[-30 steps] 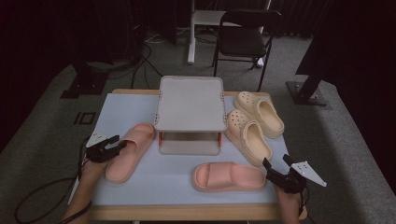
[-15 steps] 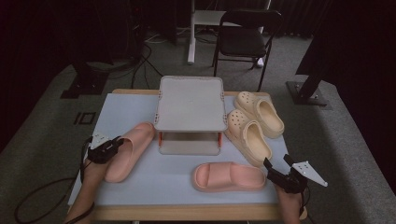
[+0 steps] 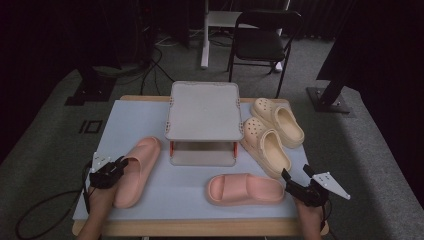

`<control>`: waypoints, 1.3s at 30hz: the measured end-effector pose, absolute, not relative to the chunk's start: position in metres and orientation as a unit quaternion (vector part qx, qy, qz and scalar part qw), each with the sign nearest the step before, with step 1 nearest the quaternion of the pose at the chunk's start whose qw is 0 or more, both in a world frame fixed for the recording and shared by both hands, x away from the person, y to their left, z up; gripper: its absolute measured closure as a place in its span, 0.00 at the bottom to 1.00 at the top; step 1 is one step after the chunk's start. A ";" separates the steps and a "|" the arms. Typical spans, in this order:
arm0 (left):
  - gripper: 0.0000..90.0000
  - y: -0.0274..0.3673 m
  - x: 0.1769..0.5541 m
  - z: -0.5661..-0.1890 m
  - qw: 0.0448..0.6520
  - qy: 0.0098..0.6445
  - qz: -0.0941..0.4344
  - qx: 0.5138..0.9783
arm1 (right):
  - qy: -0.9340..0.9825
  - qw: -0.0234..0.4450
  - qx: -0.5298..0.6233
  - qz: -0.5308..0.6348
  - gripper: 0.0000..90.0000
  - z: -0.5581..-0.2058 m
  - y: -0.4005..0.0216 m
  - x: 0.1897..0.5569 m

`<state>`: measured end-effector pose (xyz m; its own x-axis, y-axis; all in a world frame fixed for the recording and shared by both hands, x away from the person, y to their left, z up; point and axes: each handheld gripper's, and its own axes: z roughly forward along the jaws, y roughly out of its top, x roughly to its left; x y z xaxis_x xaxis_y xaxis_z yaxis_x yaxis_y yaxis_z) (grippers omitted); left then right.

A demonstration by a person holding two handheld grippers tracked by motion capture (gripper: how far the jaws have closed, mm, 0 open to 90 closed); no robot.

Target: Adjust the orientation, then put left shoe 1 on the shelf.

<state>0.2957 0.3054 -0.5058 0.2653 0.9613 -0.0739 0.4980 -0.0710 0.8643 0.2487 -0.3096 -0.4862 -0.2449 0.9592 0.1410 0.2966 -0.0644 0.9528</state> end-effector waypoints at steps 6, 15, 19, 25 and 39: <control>0.87 0.291 0.278 -0.503 0.409 0.567 0.264 0.665 | 0.602 0.327 0.520 0.511 0.15 -0.485 -0.308 0.248; 0.68 0.279 0.266 -0.504 0.420 0.554 0.251 0.673 | 0.606 0.325 0.515 0.511 0.15 -0.485 -0.309 0.249; 0.62 0.281 0.268 -0.508 0.409 0.551 0.261 0.679 | 0.608 0.327 0.512 0.512 0.15 -0.485 -0.309 0.249; 0.69 0.281 0.273 -0.509 0.417 0.556 0.255 0.673 | 0.609 0.327 0.511 0.511 0.15 -0.486 -0.309 0.250; 0.83 0.274 0.264 -0.498 0.403 0.549 0.280 0.677 | 0.607 0.331 0.514 0.508 0.13 -0.487 -0.310 0.253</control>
<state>0.2641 0.2741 -0.4979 0.2410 0.9684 -0.0635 0.5169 -0.0727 0.8530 0.2528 -0.3101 -0.4872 -0.2522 0.9601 0.1208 0.2888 -0.0445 0.9564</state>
